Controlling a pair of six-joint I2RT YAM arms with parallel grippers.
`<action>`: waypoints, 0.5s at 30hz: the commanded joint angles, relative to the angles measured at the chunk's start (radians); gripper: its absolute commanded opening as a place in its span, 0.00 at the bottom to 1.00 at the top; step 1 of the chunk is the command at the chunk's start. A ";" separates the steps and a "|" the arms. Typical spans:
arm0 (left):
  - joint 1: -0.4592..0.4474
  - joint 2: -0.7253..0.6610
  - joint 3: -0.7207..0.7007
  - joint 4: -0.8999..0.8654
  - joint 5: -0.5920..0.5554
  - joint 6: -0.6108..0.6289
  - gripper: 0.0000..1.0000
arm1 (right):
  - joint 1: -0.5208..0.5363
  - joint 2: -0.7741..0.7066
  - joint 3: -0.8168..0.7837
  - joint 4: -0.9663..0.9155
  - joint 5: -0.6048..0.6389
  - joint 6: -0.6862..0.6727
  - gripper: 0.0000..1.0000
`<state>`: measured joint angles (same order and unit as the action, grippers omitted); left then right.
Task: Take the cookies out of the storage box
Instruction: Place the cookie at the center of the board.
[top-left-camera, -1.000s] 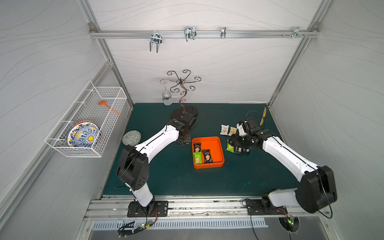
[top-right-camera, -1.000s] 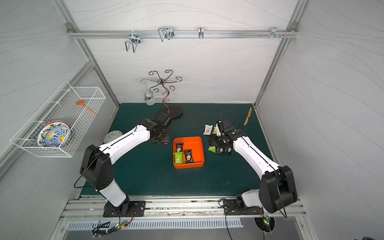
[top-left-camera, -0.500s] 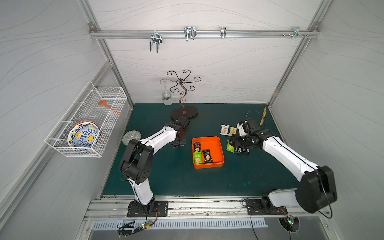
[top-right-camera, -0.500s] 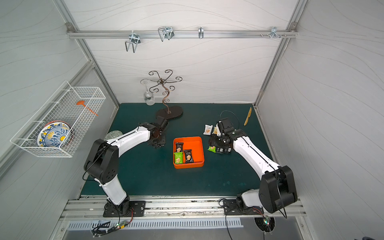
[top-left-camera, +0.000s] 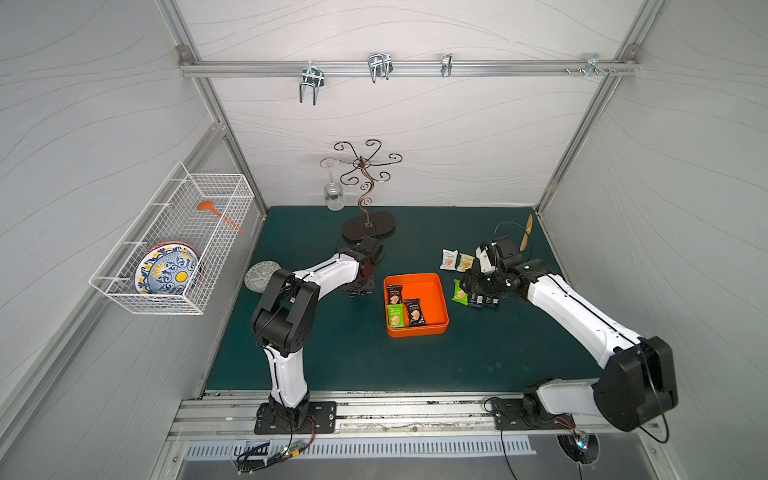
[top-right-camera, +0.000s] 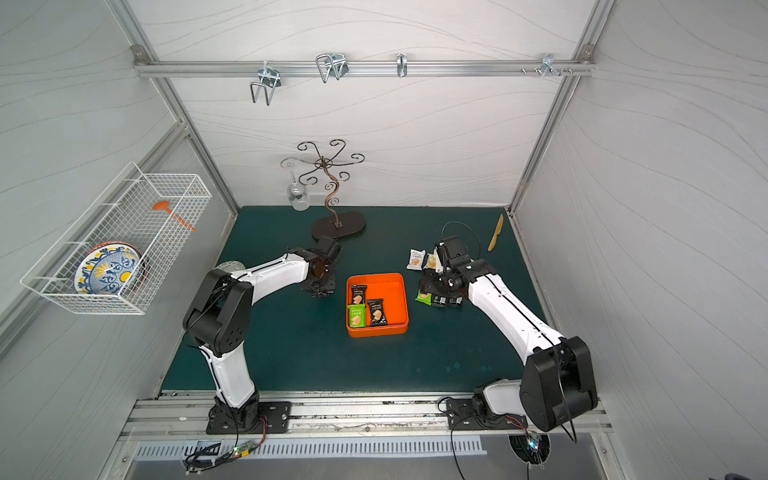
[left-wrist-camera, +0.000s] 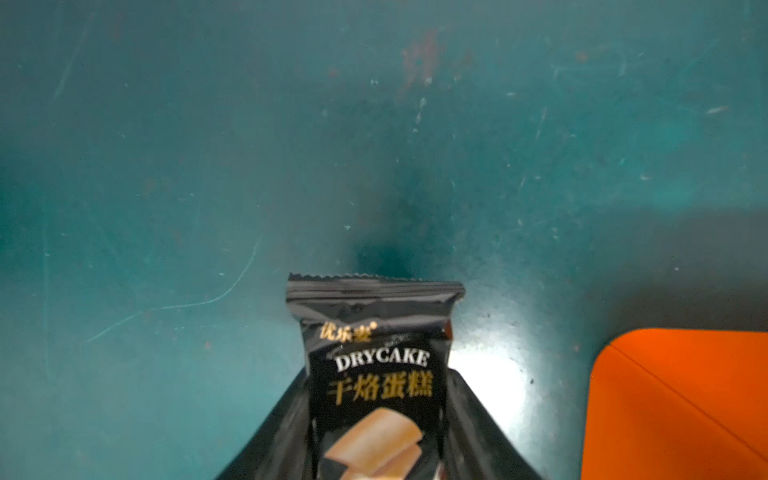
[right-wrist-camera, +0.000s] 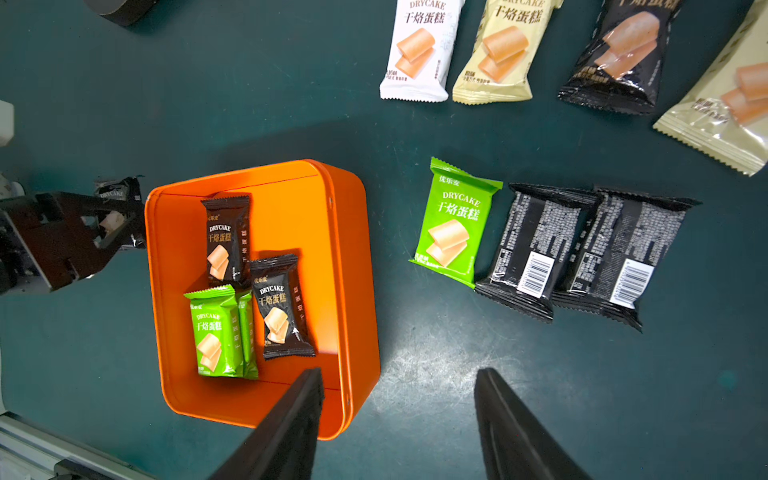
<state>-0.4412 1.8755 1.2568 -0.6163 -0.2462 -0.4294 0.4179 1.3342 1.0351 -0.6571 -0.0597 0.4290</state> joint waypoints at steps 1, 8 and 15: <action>0.006 0.014 -0.002 0.033 0.012 0.001 0.52 | 0.007 -0.023 -0.007 -0.030 0.009 -0.002 0.63; 0.006 -0.010 0.013 0.008 0.009 0.006 0.60 | 0.054 -0.024 -0.012 -0.027 0.020 0.011 0.63; 0.006 -0.085 0.041 -0.039 0.008 -0.003 0.63 | 0.157 0.004 0.000 -0.019 0.048 0.044 0.63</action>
<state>-0.4400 1.8519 1.2568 -0.6300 -0.2424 -0.4297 0.5377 1.3315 1.0309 -0.6640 -0.0357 0.4492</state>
